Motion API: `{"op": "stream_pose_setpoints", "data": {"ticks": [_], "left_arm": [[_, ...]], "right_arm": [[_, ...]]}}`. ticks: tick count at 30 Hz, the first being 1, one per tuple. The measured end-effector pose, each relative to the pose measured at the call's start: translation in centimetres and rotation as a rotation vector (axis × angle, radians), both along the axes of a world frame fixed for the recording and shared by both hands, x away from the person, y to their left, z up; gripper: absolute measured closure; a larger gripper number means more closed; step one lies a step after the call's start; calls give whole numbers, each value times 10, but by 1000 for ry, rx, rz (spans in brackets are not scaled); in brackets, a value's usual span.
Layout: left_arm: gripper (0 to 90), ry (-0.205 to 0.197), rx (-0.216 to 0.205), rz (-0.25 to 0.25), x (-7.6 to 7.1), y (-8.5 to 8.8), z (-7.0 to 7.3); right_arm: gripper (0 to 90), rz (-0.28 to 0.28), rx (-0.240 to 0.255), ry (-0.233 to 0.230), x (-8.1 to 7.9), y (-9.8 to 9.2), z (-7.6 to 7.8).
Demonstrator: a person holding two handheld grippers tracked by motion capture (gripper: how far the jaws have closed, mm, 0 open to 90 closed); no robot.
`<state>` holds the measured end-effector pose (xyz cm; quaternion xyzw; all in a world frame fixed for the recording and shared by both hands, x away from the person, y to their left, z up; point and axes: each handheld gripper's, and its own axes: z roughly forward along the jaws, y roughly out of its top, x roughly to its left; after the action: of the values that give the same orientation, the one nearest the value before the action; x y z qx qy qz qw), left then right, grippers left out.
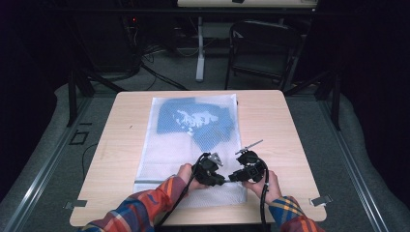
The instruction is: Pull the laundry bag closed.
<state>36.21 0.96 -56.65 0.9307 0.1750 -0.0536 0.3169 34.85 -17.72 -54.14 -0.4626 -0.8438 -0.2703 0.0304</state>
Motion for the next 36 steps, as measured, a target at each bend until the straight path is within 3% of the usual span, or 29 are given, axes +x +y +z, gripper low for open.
{"op": "stream_pose_setpoints", "data": {"ticks": [1, 2, 4, 7, 11, 14, 17, 28, 35, 36], "left_arm": [[825, 1, -1, 0, 0, 0, 0], [825, -1, -1, -1, 0, 0, 0], [825, 0, -2, 1, 0, 0, 0], [826, -5, 3, 2, 0, 0, 0], [826, -1, -7, -1, -1, -1, 0], [826, -10, 5, 0, -1, -1, 0], [826, -15, 13, -5, -2, -1, 1], [860, 2, 13, -7, -1, 3, 2], [852, -27, 21, 1, -4, 1, 1], [849, -29, 31, 1, -5, 0, 1]], "right_arm": [[788, -5, 17, -4, -1, 0, -1], [830, 11, -6, -11, -1, 0, -2], [896, 27, 0, 4, -1, 2, -5], [900, 34, -16, 25, -1, 5, -13], [900, 40, -31, 18, -1, 10, -17], [900, 79, -65, 12, 2, 9, -16], [900, 48, -28, 1, 0, 9, -18], [900, 82, -57, -25, -1, 7, -18], [900, 85, -60, -34, -2, 8, -18], [900, 61, -44, -42, -3, 10, -19]]}}
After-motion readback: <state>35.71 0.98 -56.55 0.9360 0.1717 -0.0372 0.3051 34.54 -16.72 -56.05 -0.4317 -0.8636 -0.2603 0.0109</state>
